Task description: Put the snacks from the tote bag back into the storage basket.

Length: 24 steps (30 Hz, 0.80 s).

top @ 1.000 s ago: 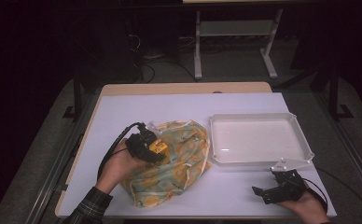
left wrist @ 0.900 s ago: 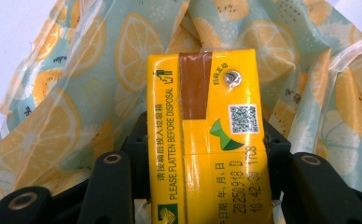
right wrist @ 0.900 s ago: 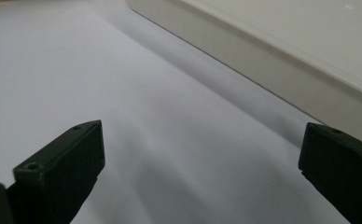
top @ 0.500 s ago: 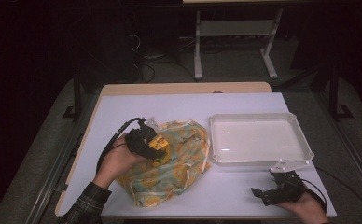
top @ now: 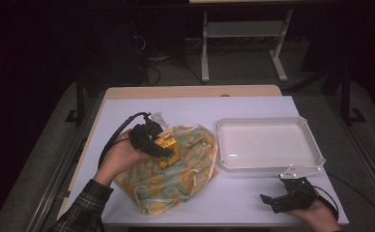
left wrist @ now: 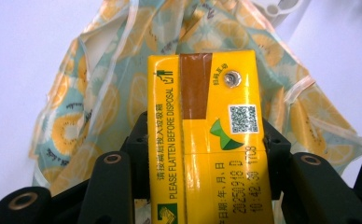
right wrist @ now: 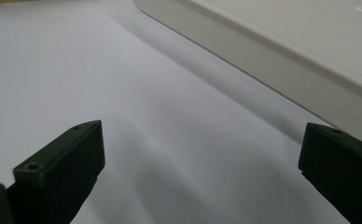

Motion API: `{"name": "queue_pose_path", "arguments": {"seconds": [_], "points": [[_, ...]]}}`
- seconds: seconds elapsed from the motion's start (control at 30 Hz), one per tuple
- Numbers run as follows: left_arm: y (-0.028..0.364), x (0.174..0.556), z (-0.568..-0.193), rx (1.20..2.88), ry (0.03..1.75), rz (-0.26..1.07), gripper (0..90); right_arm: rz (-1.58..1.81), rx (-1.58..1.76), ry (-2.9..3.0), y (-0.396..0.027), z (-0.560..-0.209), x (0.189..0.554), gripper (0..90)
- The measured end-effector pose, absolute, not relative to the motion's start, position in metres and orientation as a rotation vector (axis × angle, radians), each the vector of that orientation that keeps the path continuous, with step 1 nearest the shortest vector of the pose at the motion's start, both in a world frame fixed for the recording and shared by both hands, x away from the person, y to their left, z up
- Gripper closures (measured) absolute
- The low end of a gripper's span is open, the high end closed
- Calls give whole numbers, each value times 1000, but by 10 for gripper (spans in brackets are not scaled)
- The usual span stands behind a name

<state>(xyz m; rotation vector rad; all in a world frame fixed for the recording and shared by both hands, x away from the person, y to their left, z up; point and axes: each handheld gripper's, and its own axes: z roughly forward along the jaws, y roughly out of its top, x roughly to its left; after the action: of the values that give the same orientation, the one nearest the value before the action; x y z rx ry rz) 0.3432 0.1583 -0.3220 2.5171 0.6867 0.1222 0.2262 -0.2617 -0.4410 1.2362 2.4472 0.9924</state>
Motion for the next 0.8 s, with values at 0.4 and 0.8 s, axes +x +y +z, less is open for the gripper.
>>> {"name": "queue_pose_path", "arguments": {"seconds": [0.4, 0.8], "points": [[150, 349, -309, 2514, 637, 115, 517, 1002, 1238, 2448, -261, -441, 226, 0], [139, 354, -302, 2511, 583, 95, 517, 1004, 1229, 2451, -261, -441, 226, 0]]}}
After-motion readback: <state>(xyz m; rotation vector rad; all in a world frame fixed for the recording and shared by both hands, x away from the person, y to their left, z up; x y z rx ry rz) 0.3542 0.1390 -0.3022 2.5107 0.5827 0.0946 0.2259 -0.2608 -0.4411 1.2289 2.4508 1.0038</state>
